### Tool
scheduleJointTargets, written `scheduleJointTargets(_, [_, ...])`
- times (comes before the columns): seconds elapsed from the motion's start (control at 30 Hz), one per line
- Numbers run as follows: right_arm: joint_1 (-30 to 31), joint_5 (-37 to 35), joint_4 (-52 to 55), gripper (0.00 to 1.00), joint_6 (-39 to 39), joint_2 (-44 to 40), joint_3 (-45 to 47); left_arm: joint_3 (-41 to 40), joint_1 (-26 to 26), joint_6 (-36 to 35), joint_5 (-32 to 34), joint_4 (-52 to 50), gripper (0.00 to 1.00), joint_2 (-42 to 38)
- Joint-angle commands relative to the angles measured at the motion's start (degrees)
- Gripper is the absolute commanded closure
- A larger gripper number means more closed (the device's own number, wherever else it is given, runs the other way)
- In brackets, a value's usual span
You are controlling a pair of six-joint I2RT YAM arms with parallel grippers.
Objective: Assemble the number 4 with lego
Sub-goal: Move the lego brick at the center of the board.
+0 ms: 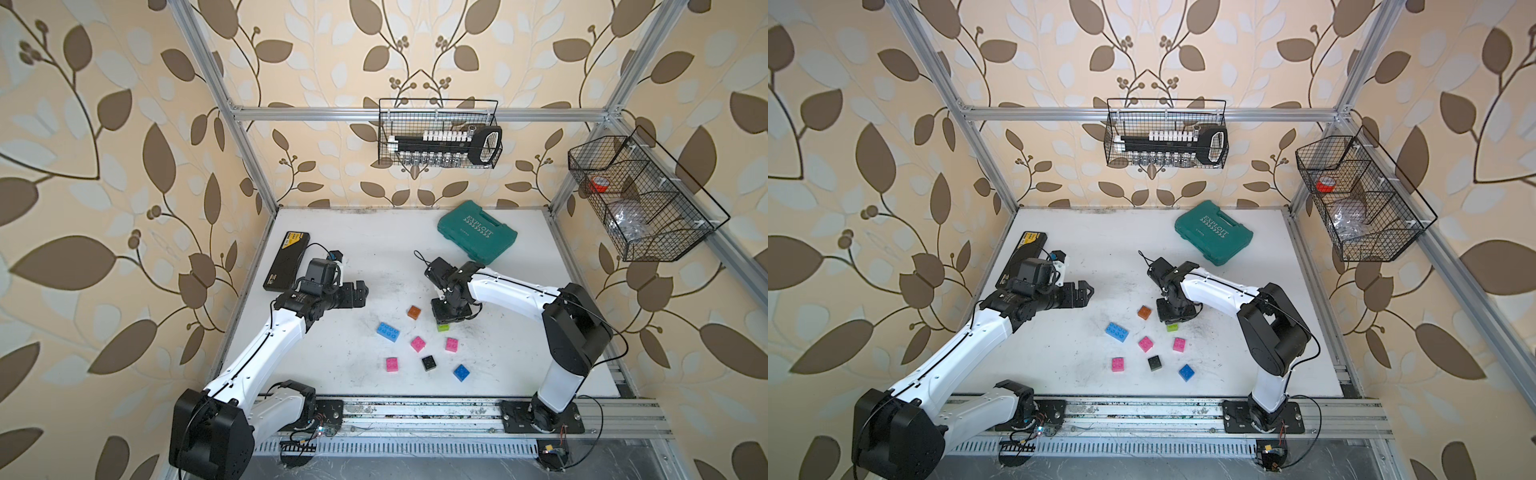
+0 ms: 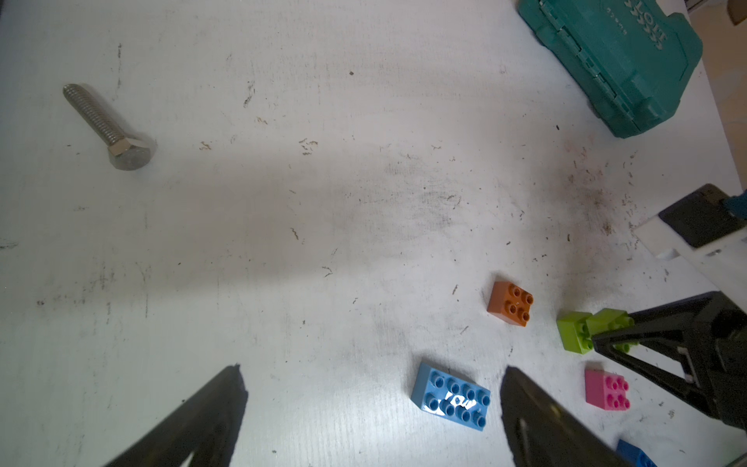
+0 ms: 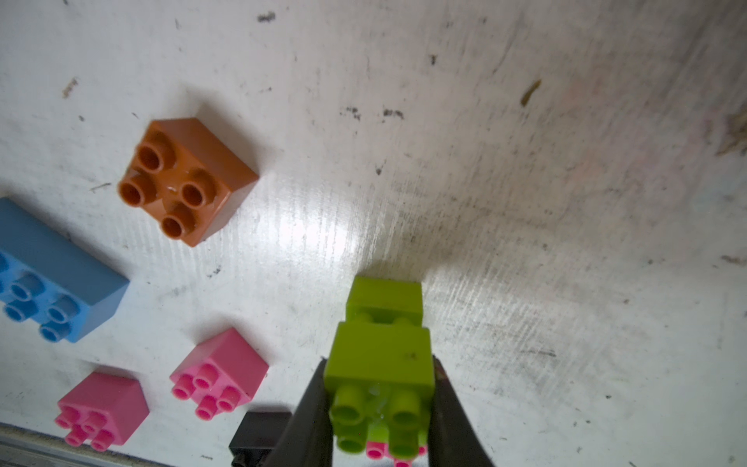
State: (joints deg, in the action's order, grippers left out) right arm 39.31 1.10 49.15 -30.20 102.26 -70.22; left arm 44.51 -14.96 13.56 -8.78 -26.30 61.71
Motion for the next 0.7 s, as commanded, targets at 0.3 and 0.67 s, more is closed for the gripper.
scheduleJointTargets(0.3, [0.06, 1.02, -0.8, 0.86, -0.43, 2.95, 3.06, 1.94, 0.02, -1.23, -0.15, 0.92, 0.01, 0.43])
scheduleJointTargets(0.67, [0.16, -2.06, 1.05, 0.89, -0.53, 6.67, 5.5, 2.07, 0.02, -1.35, -0.15, 0.77, 0.01, 0.61])
